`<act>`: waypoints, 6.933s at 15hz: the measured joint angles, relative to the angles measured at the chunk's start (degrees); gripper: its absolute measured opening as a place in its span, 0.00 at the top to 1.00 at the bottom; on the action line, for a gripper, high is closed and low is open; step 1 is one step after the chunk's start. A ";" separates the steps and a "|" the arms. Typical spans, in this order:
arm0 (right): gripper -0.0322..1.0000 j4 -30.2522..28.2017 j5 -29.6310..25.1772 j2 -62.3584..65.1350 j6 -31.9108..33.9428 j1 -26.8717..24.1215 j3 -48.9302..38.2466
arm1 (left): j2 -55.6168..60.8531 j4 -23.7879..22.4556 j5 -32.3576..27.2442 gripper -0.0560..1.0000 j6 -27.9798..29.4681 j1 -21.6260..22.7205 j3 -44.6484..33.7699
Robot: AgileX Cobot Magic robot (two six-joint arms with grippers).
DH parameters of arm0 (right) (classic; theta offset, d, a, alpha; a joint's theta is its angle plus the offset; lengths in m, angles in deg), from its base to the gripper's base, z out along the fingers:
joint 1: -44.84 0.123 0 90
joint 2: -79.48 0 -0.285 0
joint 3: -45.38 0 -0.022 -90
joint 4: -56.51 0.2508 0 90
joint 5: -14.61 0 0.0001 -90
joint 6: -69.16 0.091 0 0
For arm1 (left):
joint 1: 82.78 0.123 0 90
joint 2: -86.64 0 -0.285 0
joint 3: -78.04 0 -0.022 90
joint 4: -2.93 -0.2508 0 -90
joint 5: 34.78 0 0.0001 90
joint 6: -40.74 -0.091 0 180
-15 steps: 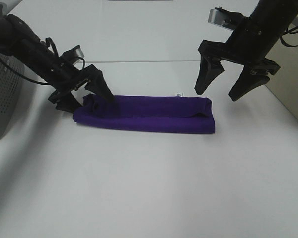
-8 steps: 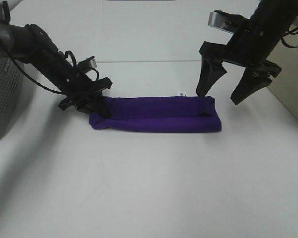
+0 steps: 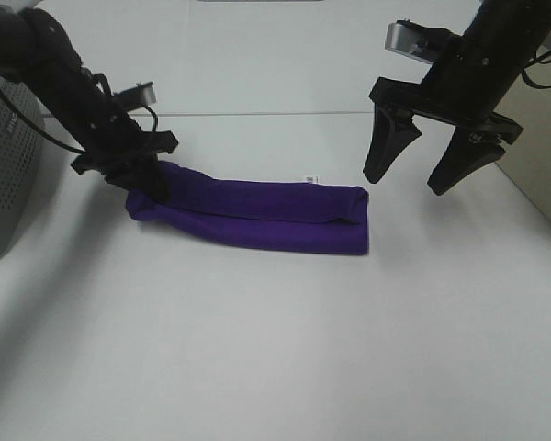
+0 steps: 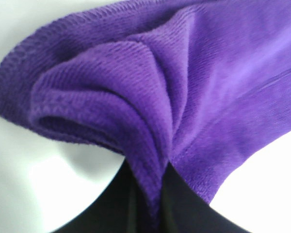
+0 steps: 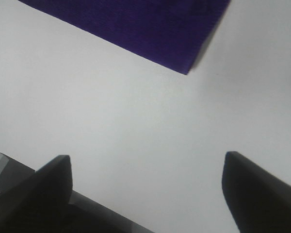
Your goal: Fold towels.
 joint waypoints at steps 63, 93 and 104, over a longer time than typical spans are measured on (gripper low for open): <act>0.20 10.54 2.29 -24.47 -30.25 0.69 21.14 | 3.95 -20.74 -6.02 0.24 16.67 -9.40 23.38; 0.11 -6.36 4.93 101.93 -6.02 -22.63 -52.14 | 90.87 -35.18 5.90 0.13 24.87 -1.43 -60.96; 0.12 -12.43 8.25 110.92 0.06 -22.63 -57.35 | 132.53 -33.00 21.20 0.13 25.50 -1.43 -82.56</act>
